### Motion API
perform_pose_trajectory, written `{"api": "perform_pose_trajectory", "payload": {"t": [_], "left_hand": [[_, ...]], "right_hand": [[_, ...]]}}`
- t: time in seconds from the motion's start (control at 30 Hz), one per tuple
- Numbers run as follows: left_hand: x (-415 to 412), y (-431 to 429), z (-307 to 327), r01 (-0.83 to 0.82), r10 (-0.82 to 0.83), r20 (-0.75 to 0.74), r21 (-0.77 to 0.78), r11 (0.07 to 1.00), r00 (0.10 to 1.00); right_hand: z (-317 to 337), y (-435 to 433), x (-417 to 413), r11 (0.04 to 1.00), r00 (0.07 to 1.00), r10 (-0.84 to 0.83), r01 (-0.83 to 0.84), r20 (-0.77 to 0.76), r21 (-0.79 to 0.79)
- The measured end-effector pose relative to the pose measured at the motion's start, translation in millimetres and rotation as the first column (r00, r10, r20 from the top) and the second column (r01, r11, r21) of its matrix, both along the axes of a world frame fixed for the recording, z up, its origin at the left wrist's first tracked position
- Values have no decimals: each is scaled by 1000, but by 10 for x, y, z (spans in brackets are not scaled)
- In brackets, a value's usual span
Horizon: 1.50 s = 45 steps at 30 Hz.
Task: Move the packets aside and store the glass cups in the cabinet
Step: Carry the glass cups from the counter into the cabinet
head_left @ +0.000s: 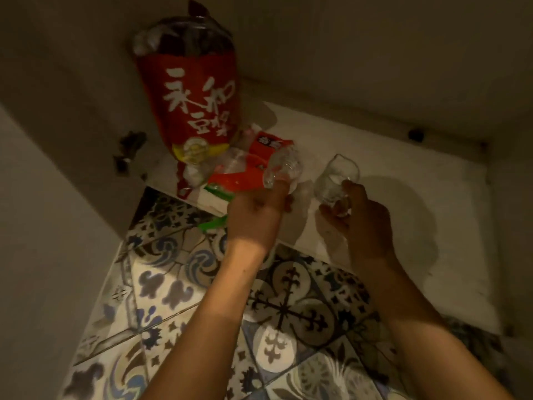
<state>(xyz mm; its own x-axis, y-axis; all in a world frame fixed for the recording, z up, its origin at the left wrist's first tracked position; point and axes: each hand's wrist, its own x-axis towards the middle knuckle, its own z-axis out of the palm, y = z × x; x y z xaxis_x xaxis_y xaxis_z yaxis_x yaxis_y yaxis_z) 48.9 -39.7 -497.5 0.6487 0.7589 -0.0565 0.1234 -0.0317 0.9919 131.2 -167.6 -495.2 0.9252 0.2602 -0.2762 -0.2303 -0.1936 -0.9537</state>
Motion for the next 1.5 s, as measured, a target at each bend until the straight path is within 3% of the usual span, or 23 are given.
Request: {"api": "perform_pose_trajectory", "payload": {"t": [0.13, 0.33, 0.57, 0.73, 0.87, 1.1, 1.37, 1.5], "left_hand": [[378, -287, -103, 143, -151, -58, -126, 982, 987], [884, -718, -328, 247, -311, -291, -238, 939, 905], [1216, -1207, -678, 368, -442, -329, -264, 892, 834], [1425, -1615, -845, 469, -547, -317, -293, 833, 775], [1574, -1942, -869, 527, -575, -340, -230, 818, 744], [1666, -2320, -1026, 582, -594, -481, -193, 790, 645], [1774, -2525, -1135, 583, -621, -437, -236, 777, 651], [1827, -2644, -1170, 601, -616, -417, -186, 777, 668]], "right_hand": [[-83, -431, 240, 975, 961, -221, 220, -166, -20], [-277, -1074, 529, 907, 886, -420, 416, -195, -64], [-559, -1600, 717, 792, 749, -593, 609, -295, -48], [-742, -1899, 801, 729, 689, -672, 680, -272, -80], [-855, -2101, 885, 712, 669, -689, 698, -278, -84], [-1051, -2326, 962, 699, 655, -699, 711, -289, -79], [-1260, -2418, 941, 687, 670, -722, 723, -175, -69], [-1292, -2418, 994, 655, 640, -737, 756, -218, 5]]}}
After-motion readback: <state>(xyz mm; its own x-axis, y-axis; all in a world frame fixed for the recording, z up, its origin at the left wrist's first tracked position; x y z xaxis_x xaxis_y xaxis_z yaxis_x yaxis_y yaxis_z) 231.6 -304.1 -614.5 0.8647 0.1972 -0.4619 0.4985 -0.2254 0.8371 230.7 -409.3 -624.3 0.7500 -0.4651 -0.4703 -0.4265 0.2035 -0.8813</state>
